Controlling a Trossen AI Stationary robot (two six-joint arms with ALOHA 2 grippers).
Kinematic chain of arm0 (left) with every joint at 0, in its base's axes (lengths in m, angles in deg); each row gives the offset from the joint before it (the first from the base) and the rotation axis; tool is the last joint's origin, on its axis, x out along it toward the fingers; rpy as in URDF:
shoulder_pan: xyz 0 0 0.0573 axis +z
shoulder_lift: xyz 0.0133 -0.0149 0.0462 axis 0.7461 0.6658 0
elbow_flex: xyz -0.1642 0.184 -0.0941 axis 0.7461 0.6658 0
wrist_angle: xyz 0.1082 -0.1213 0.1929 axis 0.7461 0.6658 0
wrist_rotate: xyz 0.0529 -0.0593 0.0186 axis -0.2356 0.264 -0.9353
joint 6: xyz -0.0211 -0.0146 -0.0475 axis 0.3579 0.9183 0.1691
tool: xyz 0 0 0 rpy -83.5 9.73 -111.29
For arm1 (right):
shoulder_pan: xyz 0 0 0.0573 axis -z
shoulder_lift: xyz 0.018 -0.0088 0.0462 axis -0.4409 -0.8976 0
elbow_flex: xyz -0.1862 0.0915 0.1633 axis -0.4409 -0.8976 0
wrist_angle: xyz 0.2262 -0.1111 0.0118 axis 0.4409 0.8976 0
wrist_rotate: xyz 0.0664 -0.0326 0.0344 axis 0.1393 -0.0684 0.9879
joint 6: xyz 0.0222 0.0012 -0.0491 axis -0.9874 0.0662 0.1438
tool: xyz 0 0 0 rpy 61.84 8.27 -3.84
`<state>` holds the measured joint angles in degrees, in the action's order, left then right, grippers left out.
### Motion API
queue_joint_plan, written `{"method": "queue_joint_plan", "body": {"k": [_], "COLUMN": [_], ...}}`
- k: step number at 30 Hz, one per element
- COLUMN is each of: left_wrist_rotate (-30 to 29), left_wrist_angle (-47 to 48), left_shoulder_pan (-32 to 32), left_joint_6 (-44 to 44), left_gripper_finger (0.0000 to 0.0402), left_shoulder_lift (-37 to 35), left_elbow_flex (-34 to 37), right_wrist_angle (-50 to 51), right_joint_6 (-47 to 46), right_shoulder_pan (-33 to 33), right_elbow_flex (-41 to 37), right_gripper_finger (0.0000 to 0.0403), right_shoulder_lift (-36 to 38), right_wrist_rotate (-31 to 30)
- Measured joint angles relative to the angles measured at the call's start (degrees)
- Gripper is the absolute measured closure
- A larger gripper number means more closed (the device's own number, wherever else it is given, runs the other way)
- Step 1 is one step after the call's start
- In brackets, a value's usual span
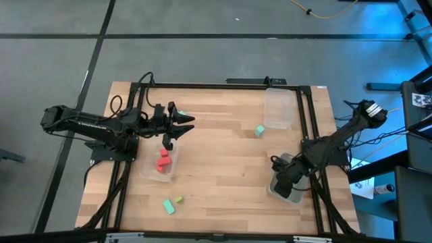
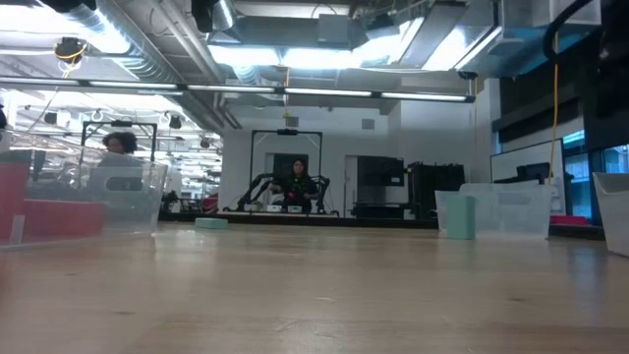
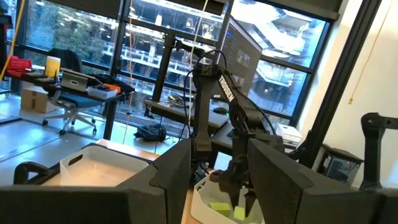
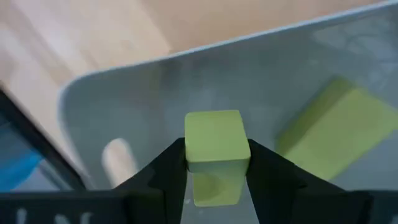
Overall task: Sort & place blocks by color
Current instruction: Put the top green block into the gray bin
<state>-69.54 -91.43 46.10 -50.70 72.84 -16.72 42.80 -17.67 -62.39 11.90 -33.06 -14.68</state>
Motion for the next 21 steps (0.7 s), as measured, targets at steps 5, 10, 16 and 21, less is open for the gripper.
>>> {"method": "queue_joint_plan", "body": {"k": [5, 10, 16, 21], "left_wrist_rotate": [0.0, 0.0, 0.0, 0.01], "left_wrist_angle": [-0.01, -0.02, -0.31, -0.31], "left_shoulder_pan": [0.0, 0.0, 0.0, 0.0], "left_joint_6": [-0.01, -0.03, -0.03, -0.03], "left_gripper_finger": [0.025, 0.025, 0.025, 0.025], "left_shoulder_lift": [0.0, 0.0, 0.02, 0.02], "left_elbow_flex": [0.0, 0.0, 0.0, 0.0], "right_wrist_angle": [2.71, 8.89, 9.48, 9.25], "right_joint_6": [-0.17, -1.62, -1.82, -1.79], "right_shoulder_pan": [0.38, 0.46, 0.46, 0.46], "right_elbow_flex": [-0.1, -0.1, -0.1, 0.21], "right_gripper_finger": [0.0269, 0.0249, 0.0237, 0.0234], "right_shoulder_lift": [-0.03, -1.52, -1.48, -1.31], "right_wrist_rotate": [-3.39, -2.93, -2.82, -2.26]}}
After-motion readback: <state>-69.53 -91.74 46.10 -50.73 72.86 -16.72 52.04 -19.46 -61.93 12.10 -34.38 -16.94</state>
